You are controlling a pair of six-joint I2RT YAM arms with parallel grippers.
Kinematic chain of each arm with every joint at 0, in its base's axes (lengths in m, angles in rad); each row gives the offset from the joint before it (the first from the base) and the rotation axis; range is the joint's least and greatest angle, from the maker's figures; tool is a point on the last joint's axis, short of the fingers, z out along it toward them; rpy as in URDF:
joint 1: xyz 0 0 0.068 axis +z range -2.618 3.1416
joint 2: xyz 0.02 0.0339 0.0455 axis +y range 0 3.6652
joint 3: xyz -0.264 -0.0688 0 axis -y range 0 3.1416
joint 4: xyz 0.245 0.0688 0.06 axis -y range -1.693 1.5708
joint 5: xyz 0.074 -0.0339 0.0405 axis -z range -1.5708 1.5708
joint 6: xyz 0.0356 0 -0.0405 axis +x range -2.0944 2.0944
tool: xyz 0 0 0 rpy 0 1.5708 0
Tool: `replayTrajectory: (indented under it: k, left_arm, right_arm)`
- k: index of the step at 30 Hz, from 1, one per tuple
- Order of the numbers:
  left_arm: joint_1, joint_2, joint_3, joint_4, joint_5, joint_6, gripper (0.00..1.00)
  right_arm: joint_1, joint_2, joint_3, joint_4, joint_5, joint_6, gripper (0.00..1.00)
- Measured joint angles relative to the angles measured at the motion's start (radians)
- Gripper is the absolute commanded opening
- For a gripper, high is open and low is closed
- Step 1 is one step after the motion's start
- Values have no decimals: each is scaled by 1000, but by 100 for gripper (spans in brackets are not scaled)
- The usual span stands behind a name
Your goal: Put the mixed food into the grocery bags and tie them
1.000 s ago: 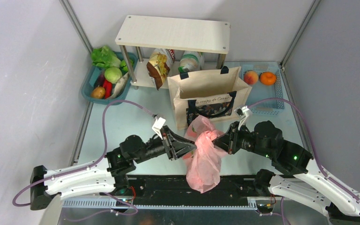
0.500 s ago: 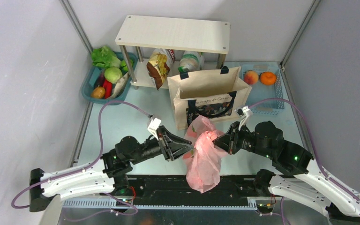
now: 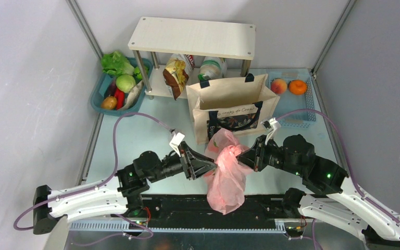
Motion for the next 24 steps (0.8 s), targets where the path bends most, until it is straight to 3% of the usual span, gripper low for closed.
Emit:
replayTrajectory:
  k: [24]
  left_arm:
    - [-1, 51, 56, -6, 26, 16, 43]
  right_arm:
    - [-2, 1, 0, 0, 0, 0, 0]
